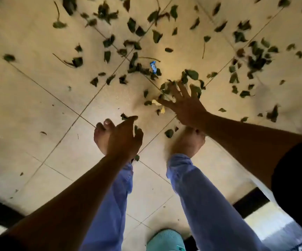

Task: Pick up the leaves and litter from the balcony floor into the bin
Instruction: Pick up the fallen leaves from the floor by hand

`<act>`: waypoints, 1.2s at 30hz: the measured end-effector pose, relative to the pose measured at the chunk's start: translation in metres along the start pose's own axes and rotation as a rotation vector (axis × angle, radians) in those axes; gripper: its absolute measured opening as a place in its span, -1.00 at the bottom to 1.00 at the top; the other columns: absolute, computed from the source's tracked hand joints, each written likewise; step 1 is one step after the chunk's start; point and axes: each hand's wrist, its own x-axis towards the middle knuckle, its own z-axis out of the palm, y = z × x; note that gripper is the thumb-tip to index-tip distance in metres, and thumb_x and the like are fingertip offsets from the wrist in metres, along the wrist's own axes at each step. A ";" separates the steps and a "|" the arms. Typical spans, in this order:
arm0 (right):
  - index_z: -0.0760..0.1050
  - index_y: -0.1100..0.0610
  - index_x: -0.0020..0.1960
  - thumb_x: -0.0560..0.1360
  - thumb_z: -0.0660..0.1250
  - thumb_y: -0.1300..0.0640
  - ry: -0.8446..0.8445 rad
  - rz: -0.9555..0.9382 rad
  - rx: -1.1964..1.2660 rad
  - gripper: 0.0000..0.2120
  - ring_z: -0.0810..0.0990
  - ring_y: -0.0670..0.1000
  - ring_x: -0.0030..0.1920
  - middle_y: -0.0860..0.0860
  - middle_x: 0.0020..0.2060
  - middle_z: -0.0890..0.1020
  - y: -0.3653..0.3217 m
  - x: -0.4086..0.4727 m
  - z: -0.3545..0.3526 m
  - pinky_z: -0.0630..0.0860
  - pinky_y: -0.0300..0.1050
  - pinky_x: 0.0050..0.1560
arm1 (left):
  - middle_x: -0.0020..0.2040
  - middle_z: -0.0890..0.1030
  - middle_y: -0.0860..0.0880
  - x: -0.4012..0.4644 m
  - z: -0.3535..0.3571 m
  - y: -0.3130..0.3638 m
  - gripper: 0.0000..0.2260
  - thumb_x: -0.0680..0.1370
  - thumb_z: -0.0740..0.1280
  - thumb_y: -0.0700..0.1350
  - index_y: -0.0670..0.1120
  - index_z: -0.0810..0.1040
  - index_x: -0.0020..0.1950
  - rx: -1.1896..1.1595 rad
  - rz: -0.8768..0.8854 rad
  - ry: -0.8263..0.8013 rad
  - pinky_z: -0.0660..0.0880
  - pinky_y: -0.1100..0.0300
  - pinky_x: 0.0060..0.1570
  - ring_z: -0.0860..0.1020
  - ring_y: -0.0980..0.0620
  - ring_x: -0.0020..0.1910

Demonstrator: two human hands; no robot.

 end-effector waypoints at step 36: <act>0.47 0.14 0.44 0.58 0.25 0.20 0.316 0.220 1.167 -0.58 0.64 0.10 0.18 0.10 0.22 0.65 -0.100 -0.047 -0.078 0.57 0.13 0.17 | 0.10 0.65 -0.17 0.029 -0.026 0.081 -0.68 0.66 0.20 0.02 -0.16 0.67 0.06 -1.798 -0.584 -0.611 0.48 0.00 0.31 0.61 -0.12 0.19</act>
